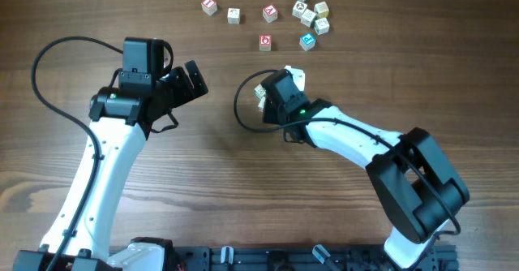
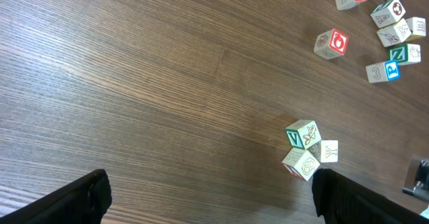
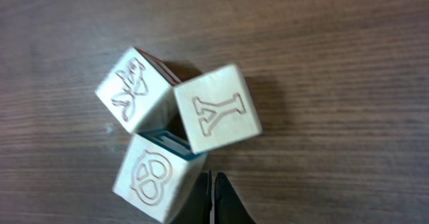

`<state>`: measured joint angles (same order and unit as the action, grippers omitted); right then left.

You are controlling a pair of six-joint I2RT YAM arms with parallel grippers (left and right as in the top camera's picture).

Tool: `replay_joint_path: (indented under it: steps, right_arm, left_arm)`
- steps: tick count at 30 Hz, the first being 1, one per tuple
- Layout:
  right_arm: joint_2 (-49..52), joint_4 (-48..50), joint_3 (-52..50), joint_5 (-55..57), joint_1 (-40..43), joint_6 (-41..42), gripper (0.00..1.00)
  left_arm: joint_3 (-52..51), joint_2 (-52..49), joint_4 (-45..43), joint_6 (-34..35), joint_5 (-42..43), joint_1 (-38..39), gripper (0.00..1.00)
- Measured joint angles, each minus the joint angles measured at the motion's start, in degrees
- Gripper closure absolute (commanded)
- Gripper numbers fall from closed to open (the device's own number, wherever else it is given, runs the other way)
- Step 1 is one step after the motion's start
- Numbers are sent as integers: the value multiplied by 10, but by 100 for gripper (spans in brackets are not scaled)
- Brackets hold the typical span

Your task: Form a circle

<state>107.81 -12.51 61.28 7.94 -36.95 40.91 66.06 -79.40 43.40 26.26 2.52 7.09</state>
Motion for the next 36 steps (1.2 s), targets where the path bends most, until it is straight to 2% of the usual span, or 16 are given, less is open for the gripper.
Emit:
replay_joint_path:
  steps: [7,13,19,26,36]
  right_arm:
    - [-51,-72,0,18,0,-2,96]
    - [-125,-76,1,53,10,4,95]
    - [-124,-75,0,52,61,16,95]
    - [-113,-10,0,34,63,11,95]
    - [-41,25,0,5,85,16,96]
  left_arm:
    - [0,0,0,0,0,0,0]
    - [0,0,0,0,0,0,0]
    - [0,0,0,0,0,0,0]
    - [0,0,0,0,0,0,0]
    - [0,0,0,0,0,0,0]
